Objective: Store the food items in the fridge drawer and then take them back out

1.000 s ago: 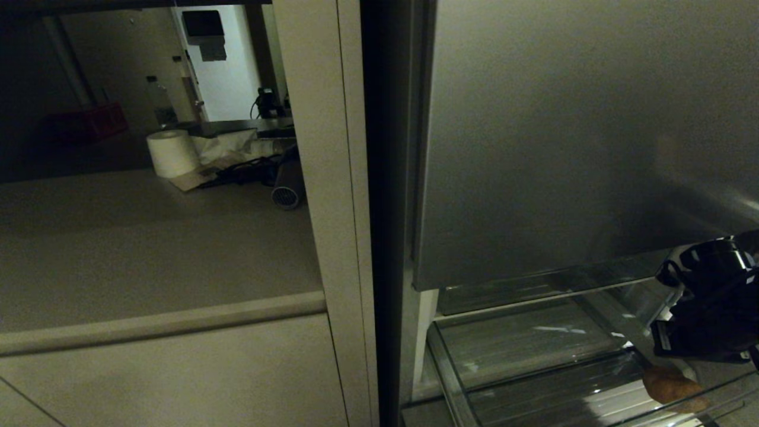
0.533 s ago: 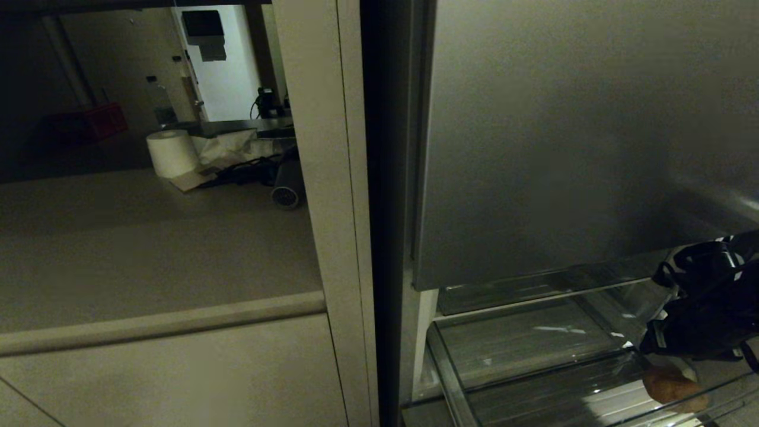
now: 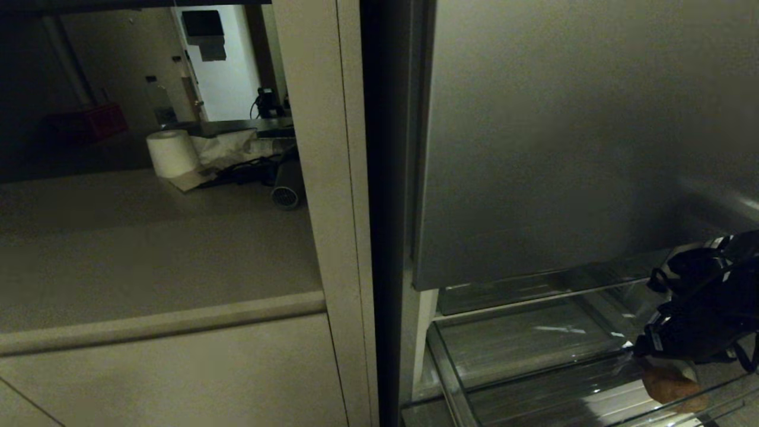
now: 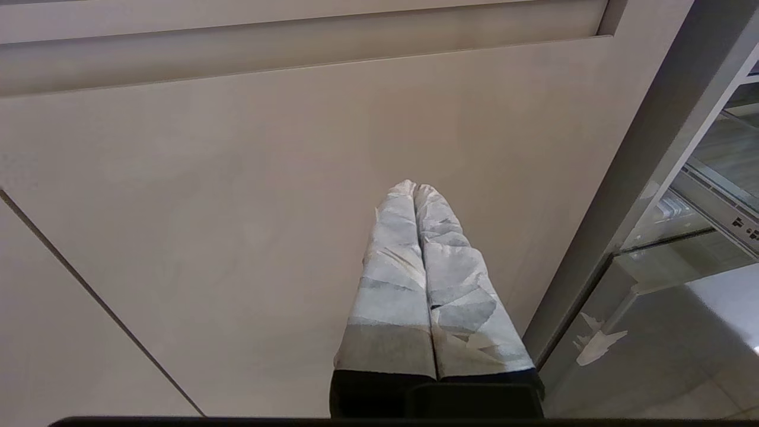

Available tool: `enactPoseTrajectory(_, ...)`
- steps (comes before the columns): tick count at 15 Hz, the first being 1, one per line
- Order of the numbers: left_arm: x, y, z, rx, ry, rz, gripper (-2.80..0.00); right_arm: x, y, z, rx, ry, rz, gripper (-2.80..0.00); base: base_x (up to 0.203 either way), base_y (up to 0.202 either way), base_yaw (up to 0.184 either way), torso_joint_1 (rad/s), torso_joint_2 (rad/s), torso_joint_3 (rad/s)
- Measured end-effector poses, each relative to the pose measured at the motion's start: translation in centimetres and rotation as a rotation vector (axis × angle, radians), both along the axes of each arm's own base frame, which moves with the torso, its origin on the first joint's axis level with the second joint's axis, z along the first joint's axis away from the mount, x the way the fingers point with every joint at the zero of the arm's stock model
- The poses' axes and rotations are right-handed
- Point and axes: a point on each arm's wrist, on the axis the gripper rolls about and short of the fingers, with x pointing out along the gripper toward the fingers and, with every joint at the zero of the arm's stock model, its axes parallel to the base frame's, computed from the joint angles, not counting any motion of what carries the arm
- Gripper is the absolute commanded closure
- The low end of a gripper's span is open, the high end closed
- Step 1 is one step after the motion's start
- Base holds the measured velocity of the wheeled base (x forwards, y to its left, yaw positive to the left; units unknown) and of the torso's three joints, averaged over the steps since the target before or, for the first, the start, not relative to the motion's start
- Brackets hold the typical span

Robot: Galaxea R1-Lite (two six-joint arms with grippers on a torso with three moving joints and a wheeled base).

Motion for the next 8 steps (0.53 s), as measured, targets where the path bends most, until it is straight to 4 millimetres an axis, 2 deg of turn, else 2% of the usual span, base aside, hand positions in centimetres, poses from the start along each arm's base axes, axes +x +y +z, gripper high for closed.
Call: enactPoseTrajectory(8,0.0,0.0,0.0,0.000,0.000,0.000,0.00,0.1,0.0,-1.8,0.020,0.086,0.013,-2.80,0.000,0.000,0.000,0.000,0.00,0.000)
